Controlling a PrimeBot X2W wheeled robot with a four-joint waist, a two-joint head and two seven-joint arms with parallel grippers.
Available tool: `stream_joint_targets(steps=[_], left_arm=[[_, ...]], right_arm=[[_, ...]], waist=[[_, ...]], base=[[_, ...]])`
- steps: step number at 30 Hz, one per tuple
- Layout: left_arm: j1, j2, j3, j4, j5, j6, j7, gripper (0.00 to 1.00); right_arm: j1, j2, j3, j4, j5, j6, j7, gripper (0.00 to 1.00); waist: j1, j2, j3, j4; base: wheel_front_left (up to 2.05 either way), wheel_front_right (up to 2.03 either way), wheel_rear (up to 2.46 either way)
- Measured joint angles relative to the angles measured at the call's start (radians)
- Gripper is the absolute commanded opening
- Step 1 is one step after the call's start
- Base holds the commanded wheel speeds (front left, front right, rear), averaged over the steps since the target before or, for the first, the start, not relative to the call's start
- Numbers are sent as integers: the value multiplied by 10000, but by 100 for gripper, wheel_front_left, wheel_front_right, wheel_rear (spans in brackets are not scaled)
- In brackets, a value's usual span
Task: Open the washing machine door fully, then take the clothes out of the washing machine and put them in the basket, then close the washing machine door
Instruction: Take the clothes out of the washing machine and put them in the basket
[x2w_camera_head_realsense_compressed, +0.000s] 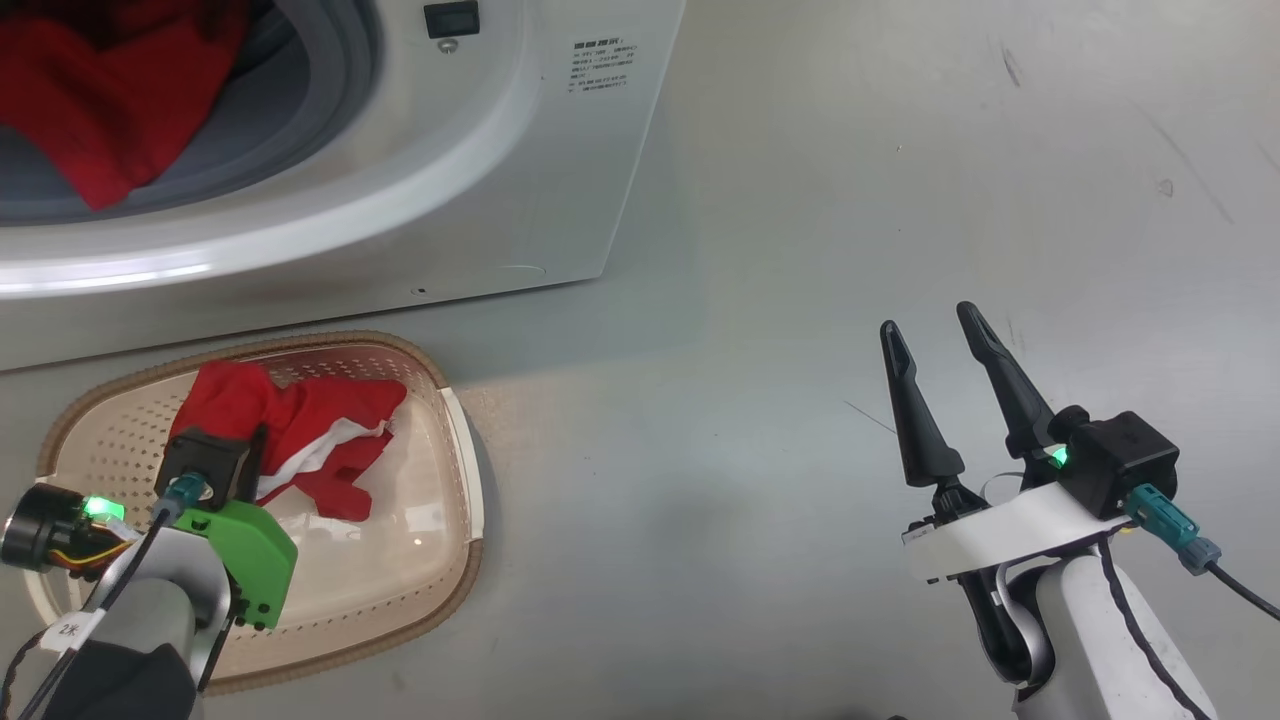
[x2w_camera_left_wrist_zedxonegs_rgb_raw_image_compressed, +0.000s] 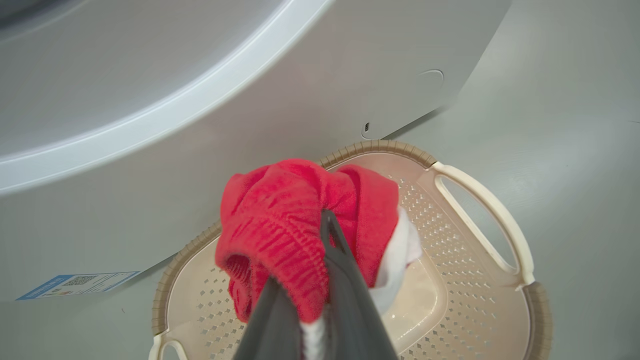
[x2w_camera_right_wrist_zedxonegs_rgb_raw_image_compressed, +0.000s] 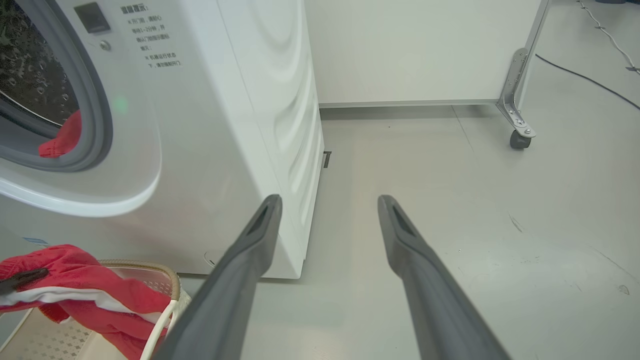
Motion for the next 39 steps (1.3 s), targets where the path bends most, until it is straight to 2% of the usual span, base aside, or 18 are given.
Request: stream_joint_targets(steps=[12,22,23,24,25,26,35,39], left_arm=[[-270,94,343,1653,-33,105,56,0],[-685,35,332,2274,-40,144,-169,0],[-724,10,334,2362,-79,144,-165,32],[-759,-13,332,2489,-123,144,-144,32],[-772,-31,330,2575,-134,144,-134,85],[-778,-42,334,2627,-138,144,-134,100],[-958,-247,359,3187,-383,128,-284,100],[-1075,-253,385,3225,-385,128,-685,100]], right_arm=[[-297,2,-69,-21,-169,-8,0,100],[-342,2,-58,-8,-234,-8,0,100],[-343,2,-56,-6,-234,-8,0,100],[-345,2,-54,-2,-234,-8,0,100],[-348,2,-50,2,-234,-8,0,100],[-353,2,-46,8,-234,-8,0,100],[-366,2,-50,192,-234,-8,0,100],[-379,2,-59,255,-234,-6,0,100]], waist=[[0,0,449,135],[0,0,467,214],[0,0,466,224],[0,0,463,233],[0,0,459,242],[0,0,453,249],[0,0,232,339],[0,0,11,409]], base=[[0,0,0],[0,0,0],[0,0,0],[0,0,0],[0,0,0],[0,0,0],[0,0,0],[0,0,0]])
